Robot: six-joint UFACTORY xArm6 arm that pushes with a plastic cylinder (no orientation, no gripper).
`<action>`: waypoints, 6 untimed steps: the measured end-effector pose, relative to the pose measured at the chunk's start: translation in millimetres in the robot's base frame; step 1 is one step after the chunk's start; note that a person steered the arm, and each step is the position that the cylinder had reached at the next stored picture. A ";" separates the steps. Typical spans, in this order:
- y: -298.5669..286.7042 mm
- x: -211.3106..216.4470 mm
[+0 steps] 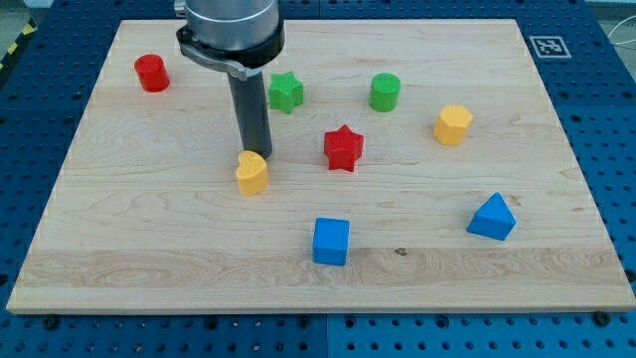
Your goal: Move your arm below the red star
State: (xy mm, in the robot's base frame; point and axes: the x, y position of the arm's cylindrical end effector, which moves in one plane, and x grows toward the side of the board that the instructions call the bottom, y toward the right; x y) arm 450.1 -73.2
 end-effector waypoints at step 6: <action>65.0 47.8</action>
